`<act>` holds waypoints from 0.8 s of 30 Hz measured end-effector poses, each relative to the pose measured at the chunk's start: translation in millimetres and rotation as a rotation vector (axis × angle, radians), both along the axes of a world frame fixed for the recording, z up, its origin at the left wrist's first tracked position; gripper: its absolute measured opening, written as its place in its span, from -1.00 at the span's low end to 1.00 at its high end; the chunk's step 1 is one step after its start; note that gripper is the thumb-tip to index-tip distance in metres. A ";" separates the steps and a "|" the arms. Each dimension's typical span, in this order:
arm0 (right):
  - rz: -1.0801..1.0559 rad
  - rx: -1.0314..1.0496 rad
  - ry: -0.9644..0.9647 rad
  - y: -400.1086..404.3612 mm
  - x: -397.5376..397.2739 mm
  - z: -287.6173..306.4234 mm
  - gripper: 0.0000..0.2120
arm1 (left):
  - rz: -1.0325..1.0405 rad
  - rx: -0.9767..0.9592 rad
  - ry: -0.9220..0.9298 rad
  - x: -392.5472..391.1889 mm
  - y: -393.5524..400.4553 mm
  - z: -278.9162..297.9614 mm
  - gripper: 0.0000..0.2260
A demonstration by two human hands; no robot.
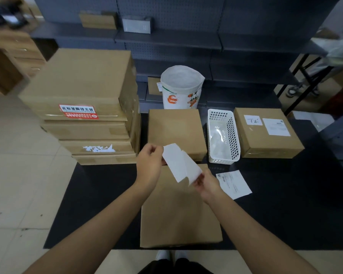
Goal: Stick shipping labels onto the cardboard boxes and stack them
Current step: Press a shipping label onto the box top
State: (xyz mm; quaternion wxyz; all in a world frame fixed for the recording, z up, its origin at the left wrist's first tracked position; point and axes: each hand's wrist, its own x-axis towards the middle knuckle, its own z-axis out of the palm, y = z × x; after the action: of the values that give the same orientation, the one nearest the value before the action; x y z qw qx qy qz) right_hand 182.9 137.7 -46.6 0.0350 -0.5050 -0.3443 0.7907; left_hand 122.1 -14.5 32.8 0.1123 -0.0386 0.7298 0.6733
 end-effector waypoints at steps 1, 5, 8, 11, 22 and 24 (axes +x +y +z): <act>-0.010 0.028 -0.028 5.2 -0.6 -2.2 -0.74 | 0.006 0.022 0.009 -4.0 2.4 3.0 -0.84; -0.027 0.116 -0.152 30.5 0.2 -8.3 -0.78 | 0.076 0.067 0.041 -17.6 16.8 11.3 -0.81; -0.031 0.270 -0.223 57.6 -8.0 -6.3 -0.81 | 0.109 0.091 0.062 -28.0 31.2 12.5 -0.78; -0.039 0.452 -0.213 90.2 -27.0 0.5 -0.81 | 0.117 0.094 0.047 -38.3 48.1 9.2 -0.77; 0.671 1.267 -0.289 182.5 -86.6 -24.7 -0.81 | 0.100 -0.063 -0.014 -51.7 123.1 -27.0 -0.76; 0.840 1.337 -0.326 187.7 -89.2 -31.0 -0.76 | 0.121 -0.070 -0.022 -54.7 131.3 -30.0 -0.73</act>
State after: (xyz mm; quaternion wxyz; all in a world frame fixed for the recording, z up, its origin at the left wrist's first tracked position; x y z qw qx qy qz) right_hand 93.7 325.3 -77.7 -0.0212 -0.3145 -0.9066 0.2806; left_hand 67.4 116.8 2.8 0.0782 -0.0940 0.7479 0.6524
